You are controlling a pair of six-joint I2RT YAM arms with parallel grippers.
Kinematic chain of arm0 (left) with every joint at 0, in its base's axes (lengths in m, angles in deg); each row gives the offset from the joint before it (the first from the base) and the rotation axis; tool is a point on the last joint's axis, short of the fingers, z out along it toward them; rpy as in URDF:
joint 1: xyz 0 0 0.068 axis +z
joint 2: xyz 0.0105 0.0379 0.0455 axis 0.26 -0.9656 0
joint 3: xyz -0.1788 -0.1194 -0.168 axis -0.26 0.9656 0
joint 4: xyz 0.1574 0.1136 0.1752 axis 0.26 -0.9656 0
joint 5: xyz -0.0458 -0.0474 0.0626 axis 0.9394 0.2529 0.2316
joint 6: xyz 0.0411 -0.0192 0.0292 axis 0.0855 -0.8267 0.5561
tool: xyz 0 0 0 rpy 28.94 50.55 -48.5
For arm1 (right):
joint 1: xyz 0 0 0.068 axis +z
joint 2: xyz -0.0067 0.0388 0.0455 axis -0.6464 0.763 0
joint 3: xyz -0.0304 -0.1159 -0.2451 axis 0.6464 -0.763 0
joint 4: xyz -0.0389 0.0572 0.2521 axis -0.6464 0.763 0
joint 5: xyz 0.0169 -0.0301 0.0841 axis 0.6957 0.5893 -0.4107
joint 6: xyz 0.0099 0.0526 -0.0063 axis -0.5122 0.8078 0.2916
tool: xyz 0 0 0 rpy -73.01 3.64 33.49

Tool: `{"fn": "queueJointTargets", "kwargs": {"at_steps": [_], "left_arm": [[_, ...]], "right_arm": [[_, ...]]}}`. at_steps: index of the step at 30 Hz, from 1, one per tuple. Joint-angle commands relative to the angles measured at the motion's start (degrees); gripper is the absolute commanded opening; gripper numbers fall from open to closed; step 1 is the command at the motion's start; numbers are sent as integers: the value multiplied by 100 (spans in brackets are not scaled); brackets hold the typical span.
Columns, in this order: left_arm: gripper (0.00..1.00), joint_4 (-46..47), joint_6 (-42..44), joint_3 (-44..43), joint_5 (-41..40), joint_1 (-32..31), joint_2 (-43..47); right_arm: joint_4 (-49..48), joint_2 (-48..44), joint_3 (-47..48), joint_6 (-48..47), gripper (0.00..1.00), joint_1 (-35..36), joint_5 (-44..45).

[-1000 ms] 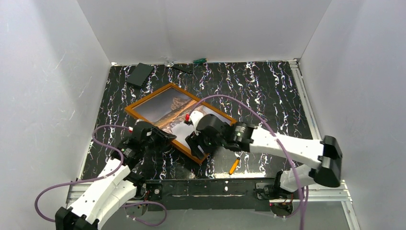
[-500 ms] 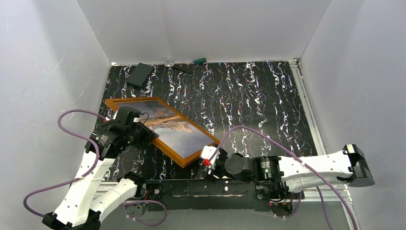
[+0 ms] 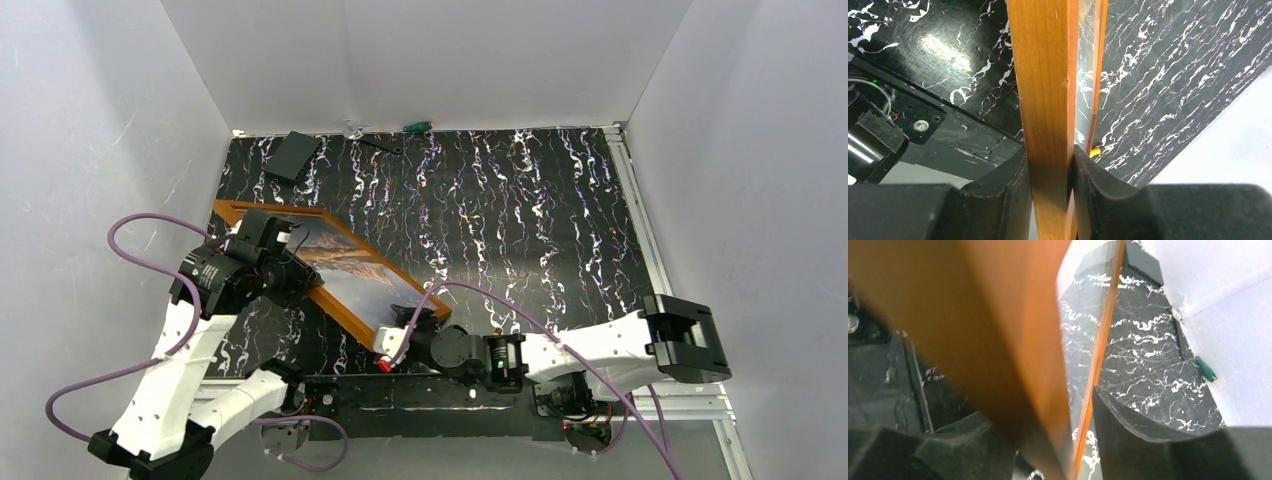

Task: Take the photo out of the frame

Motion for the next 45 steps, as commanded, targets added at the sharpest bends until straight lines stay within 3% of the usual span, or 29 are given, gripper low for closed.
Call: {"fn": "queueJointTargets", "kwargs": {"at_steps": [1,3,6,9,10,12,14,15,18,25,35,45], "left_arm": [[0,-667,96,-306,-326,-28,-95],[0,-671,68,-281,-371,-23,-97],[0,-646,-19,-183,-415,-25,-19],[0,-553,-4,-107,-456,-24,73],[10,-517,30,-127,-554,-23,133],[56,-303,261,-171,-823,-24,302],[95,-135,656,-309,-1058,-23,438],[98,-73,925,-417,-1156,-23,472],[98,50,1832,-802,-1403,-23,533],[98,304,2957,-1262,-2072,-23,861],[98,370,3666,-1523,-2736,-24,1060],[98,450,3865,-1390,-2742,-23,1175]], "right_arm": [[-1350,348,601,-844,54,37,639],[-2025,503,544,-1092,48,46,884],[-1818,529,608,-954,36,56,800],[-1740,507,565,-650,12,45,662],[-1760,478,452,-595,8,23,582],[-1580,377,319,-346,1,-66,367],[-1239,136,201,-73,1,-183,-20],[-995,-24,160,80,1,-246,-280],[-457,-454,53,455,1,-512,-1059],[402,-1239,-106,1306,1,-1540,-2994],[804,-1265,68,2204,1,-2753,-4778],[1170,-535,594,2833,1,-3809,-6557]]}}
